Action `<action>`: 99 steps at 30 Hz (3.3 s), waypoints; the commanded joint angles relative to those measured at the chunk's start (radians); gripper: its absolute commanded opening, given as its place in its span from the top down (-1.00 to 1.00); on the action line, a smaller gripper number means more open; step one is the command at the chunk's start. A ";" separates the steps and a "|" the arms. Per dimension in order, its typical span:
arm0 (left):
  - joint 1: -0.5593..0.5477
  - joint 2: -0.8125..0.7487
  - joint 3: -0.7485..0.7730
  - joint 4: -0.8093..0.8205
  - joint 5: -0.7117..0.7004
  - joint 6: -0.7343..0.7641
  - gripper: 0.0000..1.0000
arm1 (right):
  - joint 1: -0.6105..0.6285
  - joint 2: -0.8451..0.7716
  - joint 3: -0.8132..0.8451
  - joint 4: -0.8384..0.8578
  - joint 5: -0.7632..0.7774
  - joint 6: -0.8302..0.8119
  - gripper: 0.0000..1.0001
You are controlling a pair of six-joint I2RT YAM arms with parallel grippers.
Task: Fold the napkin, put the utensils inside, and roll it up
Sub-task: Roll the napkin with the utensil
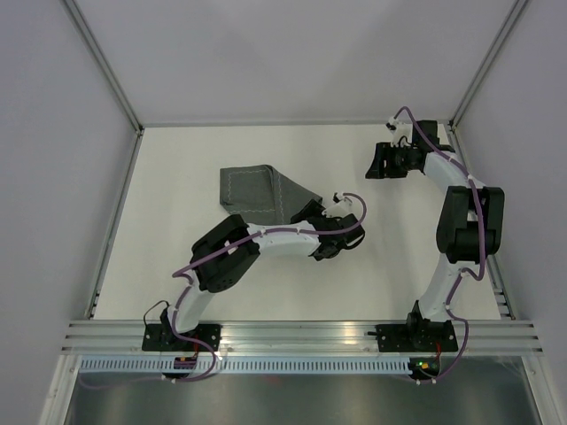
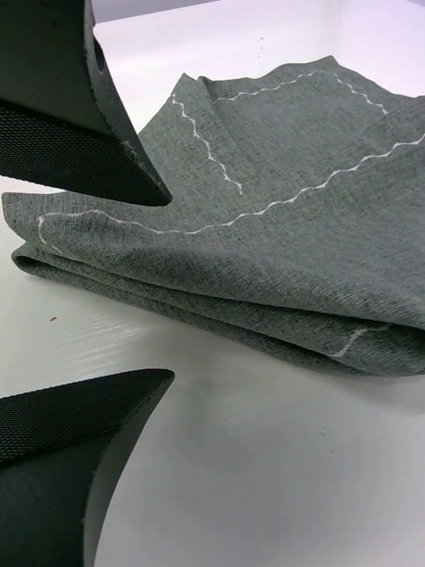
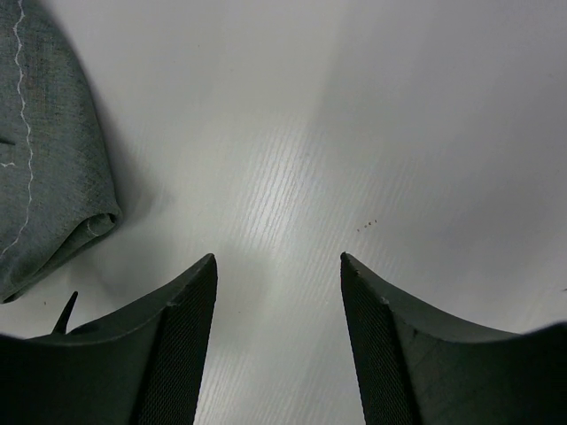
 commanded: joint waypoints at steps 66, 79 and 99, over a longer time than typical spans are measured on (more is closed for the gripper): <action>0.113 0.117 -0.145 0.174 0.409 0.079 0.44 | -0.018 0.000 0.015 -0.024 -0.046 0.008 0.14; 0.160 0.025 -0.205 0.199 0.621 0.136 0.95 | -0.018 -0.059 0.004 -0.021 -0.051 -0.042 0.18; 0.202 -0.323 -0.239 0.228 0.445 0.030 -0.25 | -0.016 -0.079 -0.025 -0.038 -0.060 -0.078 0.17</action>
